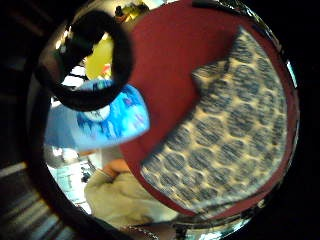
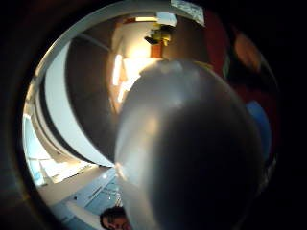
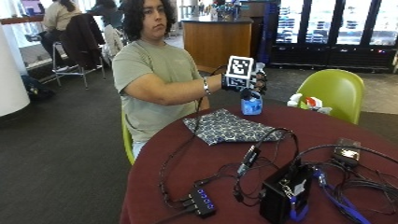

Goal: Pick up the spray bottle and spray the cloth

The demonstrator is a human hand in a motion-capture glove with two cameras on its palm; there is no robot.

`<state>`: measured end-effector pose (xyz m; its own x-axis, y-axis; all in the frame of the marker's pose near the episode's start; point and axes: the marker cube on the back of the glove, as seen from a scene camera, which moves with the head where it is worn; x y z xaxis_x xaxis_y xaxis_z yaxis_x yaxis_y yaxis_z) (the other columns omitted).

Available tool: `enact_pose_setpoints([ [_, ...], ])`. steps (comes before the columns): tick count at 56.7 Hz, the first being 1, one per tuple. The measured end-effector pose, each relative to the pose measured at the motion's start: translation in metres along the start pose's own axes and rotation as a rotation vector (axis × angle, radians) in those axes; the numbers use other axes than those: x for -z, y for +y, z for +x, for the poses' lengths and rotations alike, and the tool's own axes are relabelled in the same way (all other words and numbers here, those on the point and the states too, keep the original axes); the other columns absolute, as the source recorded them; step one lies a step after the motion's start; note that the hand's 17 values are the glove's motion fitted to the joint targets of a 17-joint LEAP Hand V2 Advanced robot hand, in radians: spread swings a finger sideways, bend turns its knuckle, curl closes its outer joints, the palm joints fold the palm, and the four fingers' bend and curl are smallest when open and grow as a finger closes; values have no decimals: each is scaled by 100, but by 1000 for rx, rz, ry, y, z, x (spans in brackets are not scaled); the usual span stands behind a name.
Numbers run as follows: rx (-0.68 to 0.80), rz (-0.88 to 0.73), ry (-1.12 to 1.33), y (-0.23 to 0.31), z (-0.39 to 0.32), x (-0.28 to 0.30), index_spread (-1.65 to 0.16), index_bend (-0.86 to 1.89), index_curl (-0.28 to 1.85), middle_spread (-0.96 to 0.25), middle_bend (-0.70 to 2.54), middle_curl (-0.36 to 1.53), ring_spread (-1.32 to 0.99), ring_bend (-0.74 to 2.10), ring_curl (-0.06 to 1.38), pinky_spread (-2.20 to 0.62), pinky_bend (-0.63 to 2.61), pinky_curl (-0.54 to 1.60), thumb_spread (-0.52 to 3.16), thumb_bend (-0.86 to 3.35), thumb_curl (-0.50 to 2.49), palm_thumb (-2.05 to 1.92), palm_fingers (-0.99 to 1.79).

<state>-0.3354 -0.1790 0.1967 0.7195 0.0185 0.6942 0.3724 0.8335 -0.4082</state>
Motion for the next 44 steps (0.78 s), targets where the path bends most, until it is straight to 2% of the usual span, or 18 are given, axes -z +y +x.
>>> enact_pose_setpoints([
  [3, -14, -2, 124, 10, 3, 14, -32, 20, 56, -10, 43, 47, -13, 43, 41, 3, 27, 39, 77, -9, 63, 53, 57],
  [4, -16, 2, 172, 14, 3, 18, -32, 21, 56, -10, 45, 47, -13, 43, 40, 4, 26, 38, 79, -7, 62, 53, 64],
  [7, -4, 19, 339, 29, 3, 32, -35, 11, 49, -7, 35, 43, -12, 40, 37, 10, 26, 36, 84, -7, 58, 48, 49],
  [17, 26, 132, 670, 68, -10, 60, -40, 14, 39, -9, 17, 36, -11, 35, 34, 19, 30, 35, 92, -4, 49, 44, 40],
  [26, 17, 206, 859, 99, -28, 71, -43, 12, 34, -10, 16, 33, -11, 35, 34, 22, 35, 37, 93, -4, 43, 41, 30],
  [31, 163, 177, 895, 116, -34, 76, -43, 13, 31, -10, 17, 32, -11, 35, 33, 22, 36, 37, 94, -4, 41, 39, 27],
  [35, 67, 229, 856, 118, -40, 76, -44, 13, 30, -11, 17, 31, -12, 36, 33, 22, 36, 36, 94, -3, 40, 39, 27],
  [37, 80, 227, 853, 119, -39, 78, -44, 14, 29, -11, 18, 31, -12, 35, 33, 22, 36, 36, 94, -3, 39, 39, 26],
  [39, 196, 181, 889, 122, -34, 82, -44, 14, 29, -11, 18, 31, -12, 35, 33, 22, 36, 36, 93, -4, 38, 38, 26],
  [42, 551, 19, 1005, 133, -21, 90, -44, 14, 28, -11, 18, 31, -13, 35, 32, 22, 36, 36, 93, -4, 38, 37, 26],
  [44, 665, -36, 1040, 136, -17, 92, -44, 14, 28, -11, 18, 31, -13, 35, 32, 22, 36, 36, 93, -4, 37, 37, 26],
])
